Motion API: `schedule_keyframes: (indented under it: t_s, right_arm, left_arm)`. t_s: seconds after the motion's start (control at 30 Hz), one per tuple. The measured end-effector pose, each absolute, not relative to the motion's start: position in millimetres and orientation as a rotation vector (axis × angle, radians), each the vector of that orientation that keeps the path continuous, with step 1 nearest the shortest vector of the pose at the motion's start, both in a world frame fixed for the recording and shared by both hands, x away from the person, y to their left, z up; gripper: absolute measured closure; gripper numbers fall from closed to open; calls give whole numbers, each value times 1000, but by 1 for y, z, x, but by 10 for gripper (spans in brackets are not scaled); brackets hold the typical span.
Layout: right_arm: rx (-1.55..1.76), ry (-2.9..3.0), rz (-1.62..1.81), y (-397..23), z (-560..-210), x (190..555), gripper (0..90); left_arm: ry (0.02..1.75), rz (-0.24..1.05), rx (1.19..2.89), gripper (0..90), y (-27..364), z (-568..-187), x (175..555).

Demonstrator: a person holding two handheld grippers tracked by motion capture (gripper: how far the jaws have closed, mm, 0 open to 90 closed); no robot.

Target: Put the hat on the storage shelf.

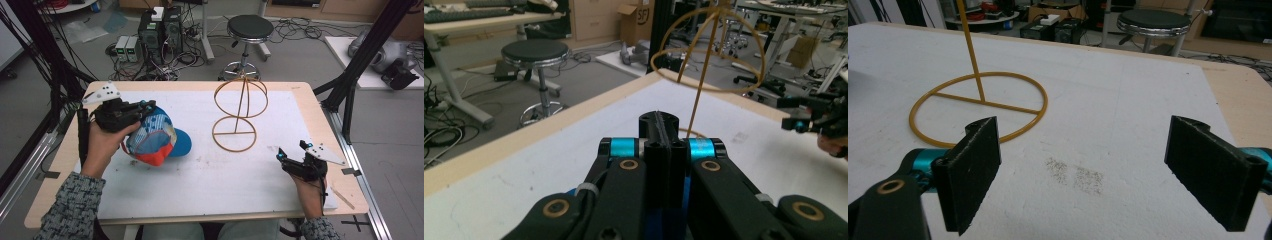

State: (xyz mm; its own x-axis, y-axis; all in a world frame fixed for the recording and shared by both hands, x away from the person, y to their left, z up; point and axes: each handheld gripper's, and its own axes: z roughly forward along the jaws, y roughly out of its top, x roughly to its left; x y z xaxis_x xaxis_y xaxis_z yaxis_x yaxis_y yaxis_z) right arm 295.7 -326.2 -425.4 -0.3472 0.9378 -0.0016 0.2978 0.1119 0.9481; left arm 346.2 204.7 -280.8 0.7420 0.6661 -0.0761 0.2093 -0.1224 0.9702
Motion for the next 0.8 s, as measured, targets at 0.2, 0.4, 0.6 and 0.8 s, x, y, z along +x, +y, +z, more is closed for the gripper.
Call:
schedule_keyframes:
  t_s: [0.2,0.4,0.6,0.8]
  right_arm:
    - [1208,1740,1253,-327,-425,296,138]
    - [1221,1736,1258,-329,-426,295,138]
    - [1227,1737,1264,-330,-426,295,138]
    - [1229,1743,1270,-330,-427,297,138]
  left_arm:
    - [664,480,1669,898,198,-249,355]
    - [626,524,1667,898,190,-215,360]
    - [606,536,1649,898,184,-189,366]
    - [575,565,1629,898,176,-163,374]
